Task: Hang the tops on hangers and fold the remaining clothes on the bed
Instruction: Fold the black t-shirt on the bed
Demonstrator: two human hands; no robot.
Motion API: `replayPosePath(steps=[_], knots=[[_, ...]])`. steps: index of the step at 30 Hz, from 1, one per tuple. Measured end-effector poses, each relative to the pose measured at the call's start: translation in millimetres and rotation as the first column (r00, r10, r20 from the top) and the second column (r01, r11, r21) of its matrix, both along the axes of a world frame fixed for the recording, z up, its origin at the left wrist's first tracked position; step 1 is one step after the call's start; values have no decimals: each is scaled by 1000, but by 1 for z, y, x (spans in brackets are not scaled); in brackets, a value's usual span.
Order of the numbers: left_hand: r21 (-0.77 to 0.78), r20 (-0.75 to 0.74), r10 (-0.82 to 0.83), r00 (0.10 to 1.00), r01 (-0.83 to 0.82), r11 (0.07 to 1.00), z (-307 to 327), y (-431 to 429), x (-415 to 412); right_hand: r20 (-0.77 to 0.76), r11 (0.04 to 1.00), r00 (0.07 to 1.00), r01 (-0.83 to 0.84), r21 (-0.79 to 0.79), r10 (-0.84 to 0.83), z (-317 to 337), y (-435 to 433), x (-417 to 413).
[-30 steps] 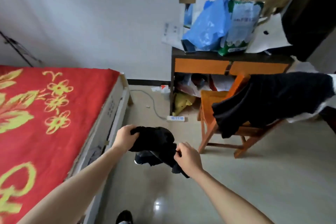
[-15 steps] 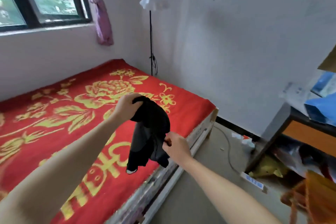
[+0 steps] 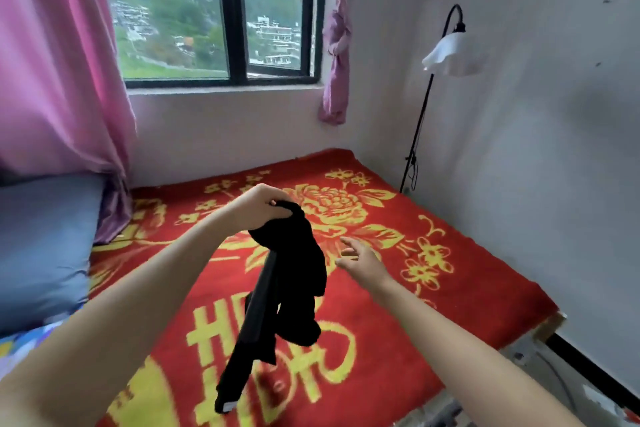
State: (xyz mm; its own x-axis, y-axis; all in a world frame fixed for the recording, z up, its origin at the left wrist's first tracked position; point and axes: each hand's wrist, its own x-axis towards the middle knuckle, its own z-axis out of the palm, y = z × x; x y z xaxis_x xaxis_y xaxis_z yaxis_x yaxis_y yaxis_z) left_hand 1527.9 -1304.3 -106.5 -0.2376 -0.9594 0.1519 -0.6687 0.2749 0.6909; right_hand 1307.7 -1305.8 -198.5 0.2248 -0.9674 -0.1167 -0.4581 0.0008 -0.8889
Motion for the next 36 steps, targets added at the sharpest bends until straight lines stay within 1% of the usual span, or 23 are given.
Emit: replayPosePath(steps=[2, 4, 6, 8, 10, 11, 12, 14, 16, 18, 21, 22, 23, 25, 26, 27, 28, 30, 32, 34, 36], knots=[[41, -41, 45, 998, -44, 998, 1, 8, 27, 22, 985, 985, -169, 16, 169, -1, -17, 34], [91, -120, 80, 990, -70, 993, 3, 14, 49, 62, 946, 946, -321, 46, 318, -3, -26, 63], [121, -202, 135, 970, -112, 986, 5, 23, 70, 96, 864, 866, -499, 76, 491, -5, -35, 93], [159, -264, 189, 946, -150, 976, 5, 29, 86, 72, 783, 789, -615, 91, 611, -1, -39, 113], [176, -297, 249, 922, -204, 963, 9, 37, 100, 56, 721, 726, -687, 87, 685, -1, -49, 129], [182, -304, 273, 913, -226, 957, 11, 40, 107, 75, 714, 719, -694, 90, 691, 0, -54, 134], [187, -298, 302, 906, -255, 949, 13, 43, 113, 90, 721, 727, -687, 87, 681, 2, -58, 138], [168, -244, 385, 890, -353, 921, 15, 50, 128, 62, 744, 745, -667, 47, 664, 6, -69, 145], [121, -122, 454, 882, -441, 889, 13, 56, 141, 33, 750, 750, -661, 22, 661, 12, -73, 147], [76, 10, 482, 876, -482, 873, 10, 64, 148, 31, 737, 737, -676, 2, 675, 15, -76, 150], [-21, 119, 543, 831, -545, 838, 7, 75, 149, 91, 711, 705, -702, -50, 703, 19, -78, 157], [-53, 210, 561, 801, -564, 824, 5, 78, 148, 108, 696, 689, -715, -67, 717, 21, -78, 158], [-87, 331, 568, 753, -575, 813, 3, 80, 149, 122, 680, 670, -730, -72, 732, 24, -78, 160], [-174, 564, 564, 604, -580, 796, -3, 91, 150, 174, 616, 600, -786, -49, 781, 28, -74, 165], [-250, 626, 568, 534, -552, 795, -5, 94, 148, 215, 592, 574, -806, -25, 790, 27, -73, 167], [-373, 634, 607, 479, -499, 782, -8, 98, 149, 249, 557, 541, -830, 7, 803, 25, -72, 170], [-485, 617, 651, 441, -439, 757, -10, 102, 150, 268, 522, 512, -852, 36, 816, 23, -71, 174], [-622, 561, 710, 425, -350, 701, -11, 108, 148, 251, 475, 474, -878, 63, 844, 21, -66, 179], [-666, 485, 750, 450, -366, 650, -7, 110, 142, 224, 459, 462, -886, 70, 858, 16, -65, 183], [-694, 407, 784, 468, -400, 599, -1, 111, 137, 209, 427, 431, -902, 70, 878, 11, -63, 186], [-722, 372, 800, 470, -395, 568, 4, 110, 135, 198, 416, 417, -908, 50, 887, 10, -60, 189]])
